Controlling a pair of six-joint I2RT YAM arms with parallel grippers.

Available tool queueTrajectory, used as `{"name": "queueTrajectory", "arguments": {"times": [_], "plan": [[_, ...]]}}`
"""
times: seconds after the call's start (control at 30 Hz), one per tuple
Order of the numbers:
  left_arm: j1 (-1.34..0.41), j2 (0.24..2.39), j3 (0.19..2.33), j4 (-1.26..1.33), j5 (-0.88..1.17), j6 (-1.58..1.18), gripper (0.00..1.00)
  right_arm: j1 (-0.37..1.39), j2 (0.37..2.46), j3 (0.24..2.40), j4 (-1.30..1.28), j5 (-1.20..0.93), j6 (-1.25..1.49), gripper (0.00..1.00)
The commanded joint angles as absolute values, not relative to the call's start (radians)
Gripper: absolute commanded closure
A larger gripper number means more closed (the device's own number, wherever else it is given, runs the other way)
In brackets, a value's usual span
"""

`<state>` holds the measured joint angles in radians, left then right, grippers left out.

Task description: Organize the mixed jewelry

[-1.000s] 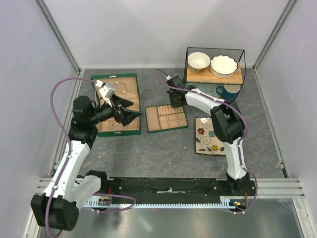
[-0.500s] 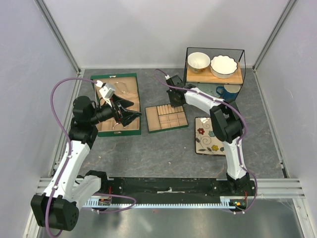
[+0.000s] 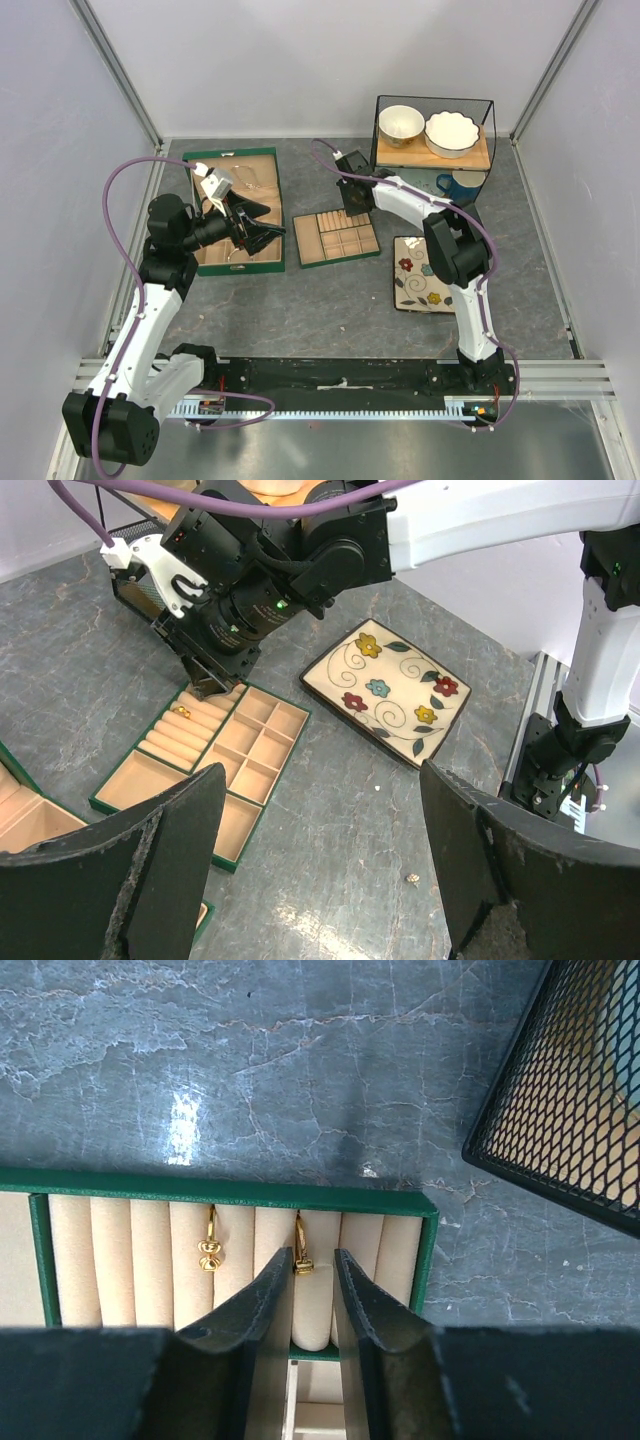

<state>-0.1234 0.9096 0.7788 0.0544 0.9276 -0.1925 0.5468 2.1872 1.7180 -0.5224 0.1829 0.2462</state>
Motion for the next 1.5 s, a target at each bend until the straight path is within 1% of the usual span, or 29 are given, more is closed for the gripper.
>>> {"name": "queueTrajectory", "arguments": {"times": [0.0,0.3,0.43,0.53,0.63,0.77,0.9,1.0,1.03,1.17,1.47], "plan": [[-0.117,0.899,0.776,0.089,0.962,-0.163,0.15,0.546,2.131,1.724,-0.523,0.189,0.242,0.69],[-0.115,0.899,0.781,0.077,0.930,-0.150,0.13,0.546,2.019,1.706,-0.525,0.158,0.233,0.66],[-0.115,0.897,0.792,0.048,0.913,-0.123,0.08,0.546,1.953,1.678,-0.525,0.126,0.207,0.64],[-0.113,0.897,0.816,-0.023,0.879,-0.071,0.04,0.548,1.890,1.625,-0.520,0.040,0.157,0.64],[-0.110,0.893,0.853,-0.115,0.833,-0.002,0.02,0.567,1.816,1.536,-0.515,-0.070,0.085,0.63],[-0.104,0.873,0.877,-0.225,0.775,0.123,0.02,0.643,1.694,1.335,-0.505,-0.101,-0.104,0.61],[-0.095,0.839,0.864,-0.319,0.715,0.207,0.02,0.748,1.557,1.184,-0.506,-0.147,-0.204,0.58],[-0.075,0.816,0.848,-0.383,0.669,0.265,0.02,0.787,1.507,1.112,-0.506,-0.216,-0.235,0.51],[-0.060,0.810,0.844,-0.409,0.658,0.288,0.02,0.791,1.503,1.103,-0.506,-0.247,-0.235,0.49],[-0.015,0.776,0.816,-0.469,0.617,0.340,0.02,0.828,1.503,1.059,-0.503,-0.294,-0.218,0.49],[0.090,0.687,0.732,-0.522,0.548,0.417,0.01,0.960,1.508,0.965,-0.451,-0.305,-0.186,0.48]]}}
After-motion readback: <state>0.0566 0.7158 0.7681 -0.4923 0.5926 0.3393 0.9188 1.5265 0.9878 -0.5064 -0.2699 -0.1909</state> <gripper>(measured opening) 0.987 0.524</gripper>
